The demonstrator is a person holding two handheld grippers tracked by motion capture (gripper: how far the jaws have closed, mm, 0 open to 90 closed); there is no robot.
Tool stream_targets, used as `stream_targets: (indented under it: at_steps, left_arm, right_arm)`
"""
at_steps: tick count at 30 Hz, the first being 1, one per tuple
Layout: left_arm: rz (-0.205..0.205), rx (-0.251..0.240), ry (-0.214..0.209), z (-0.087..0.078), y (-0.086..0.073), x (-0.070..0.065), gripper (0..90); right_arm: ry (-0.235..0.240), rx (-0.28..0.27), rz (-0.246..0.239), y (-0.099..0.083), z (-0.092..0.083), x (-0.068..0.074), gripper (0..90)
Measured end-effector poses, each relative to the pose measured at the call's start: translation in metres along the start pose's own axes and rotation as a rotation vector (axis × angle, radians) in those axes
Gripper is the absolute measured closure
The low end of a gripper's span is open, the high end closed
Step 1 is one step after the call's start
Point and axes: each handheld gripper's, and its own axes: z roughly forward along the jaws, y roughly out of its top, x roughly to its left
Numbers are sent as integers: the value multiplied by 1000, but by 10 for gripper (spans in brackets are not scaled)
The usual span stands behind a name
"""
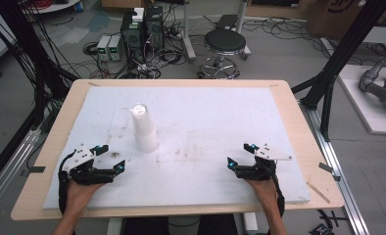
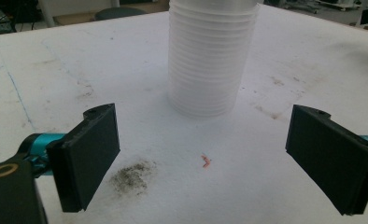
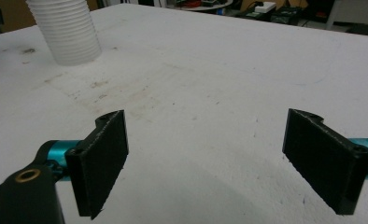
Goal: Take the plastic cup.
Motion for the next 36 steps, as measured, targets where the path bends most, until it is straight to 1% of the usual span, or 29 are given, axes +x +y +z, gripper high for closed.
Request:
stream_targets:
  at_steps: [8, 9, 14, 18, 21, 24, 27, 30, 32, 36]
  left_arm:
    - [-4, -10, -5, -1, 0, 0, 97]
    - [-5, -9, -7, -1, 0, 0, 97]
    - [-1, -14, -19, -1, 0, 1, 97]
    - [-12, -25, -30, -2, -1, 2, 97]
    - [-15, -25, -35, -2, 0, 2, 97]
    - [-21, -19, -42, -3, 1, 3, 96]
    - [-16, -41, -51, -7, 9, 3, 97]
    - [-16, -76, -70, -12, 21, 4, 96]
    - [-9, -81, -88, -15, 29, 6, 97]
    - [-1, -94, -111, -20, 51, 11, 97]
  right_arm:
    - [-1, 4, 2, 0, 0, 0, 143]
    - [-2, 4, -4, 0, 1, 0, 143]
    - [-2, 19, -10, 1, 2, 1, 143]
    - [-2, 21, -10, 1, 2, 0, 144]
    - [-2, 19, -10, 1, 3, 0, 143]
    - [1, 33, -6, 1, 3, 0, 144]
    - [7, 37, -2, 1, 4, 0, 143]
    - [6, 38, -1, 1, 4, -1, 144]
    - [7, 35, -6, 1, 4, -1, 143]
    - [11, 44, -1, 1, 4, -1, 144]
